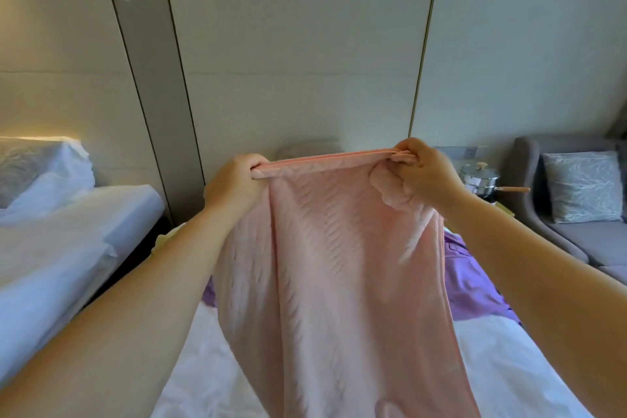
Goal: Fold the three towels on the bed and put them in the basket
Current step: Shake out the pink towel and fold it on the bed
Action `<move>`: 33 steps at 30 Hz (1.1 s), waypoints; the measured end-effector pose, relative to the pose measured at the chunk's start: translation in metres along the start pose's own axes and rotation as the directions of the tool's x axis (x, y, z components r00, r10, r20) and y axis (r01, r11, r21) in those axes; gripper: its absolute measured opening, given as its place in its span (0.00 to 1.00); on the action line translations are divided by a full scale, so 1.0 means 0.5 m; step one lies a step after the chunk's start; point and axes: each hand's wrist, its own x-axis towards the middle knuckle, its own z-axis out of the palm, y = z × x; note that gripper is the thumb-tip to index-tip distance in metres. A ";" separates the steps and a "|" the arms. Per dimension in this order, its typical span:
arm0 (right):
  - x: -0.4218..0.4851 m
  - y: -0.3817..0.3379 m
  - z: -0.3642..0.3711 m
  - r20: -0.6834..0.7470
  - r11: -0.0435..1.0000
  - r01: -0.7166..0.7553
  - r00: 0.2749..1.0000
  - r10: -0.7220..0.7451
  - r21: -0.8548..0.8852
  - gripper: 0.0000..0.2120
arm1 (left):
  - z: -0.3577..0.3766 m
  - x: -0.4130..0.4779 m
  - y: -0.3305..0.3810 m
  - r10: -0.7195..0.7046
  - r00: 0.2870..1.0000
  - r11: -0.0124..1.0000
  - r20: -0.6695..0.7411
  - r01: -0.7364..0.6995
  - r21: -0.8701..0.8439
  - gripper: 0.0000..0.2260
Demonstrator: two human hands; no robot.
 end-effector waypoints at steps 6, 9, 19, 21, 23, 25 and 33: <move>-0.024 -0.073 -0.068 -0.013 0.986 0.090 0.996 -0.089 0.141 0.06 | -0.125 0.002 0.059 0.183 0.978 0.983 -0.101 -0.184 0.002 0.05; -0.109 -0.059 -0.080 0.074 0.987 0.057 0.995 -0.069 0.147 0.07 | -0.158 -0.077 0.039 0.172 0.985 0.984 -0.018 -0.172 -0.038 0.06; -0.636 0.202 0.052 0.358 0.947 -0.276 0.878 0.317 -0.163 0.05 | -0.076 -0.593 -0.255 -0.176 0.803 0.984 0.570 0.148 0.096 0.15; -0.754 0.242 0.086 0.401 0.920 -0.298 0.833 0.380 -0.254 0.03 | -0.048 -0.710 -0.311 -0.206 0.745 0.978 0.634 0.145 0.147 0.13; -0.865 0.275 0.115 0.427 0.893 -0.321 0.793 0.436 -0.317 0.04 | -0.021 -0.821 -0.350 -0.227 0.688 0.973 0.689 0.131 0.190 0.12; -0.963 0.301 0.138 0.440 0.866 -0.332 0.758 0.481 -0.375 0.05 | 0.009 -0.920 -0.373 -0.263 0.623 0.963 0.737 0.122 0.241 0.12; -1.201 0.368 0.125 0.634 0.833 -0.014 0.642 0.431 -0.553 0.08 | 0.074 -1.166 -0.399 -0.349 0.385 0.931 0.854 0.035 0.365 0.06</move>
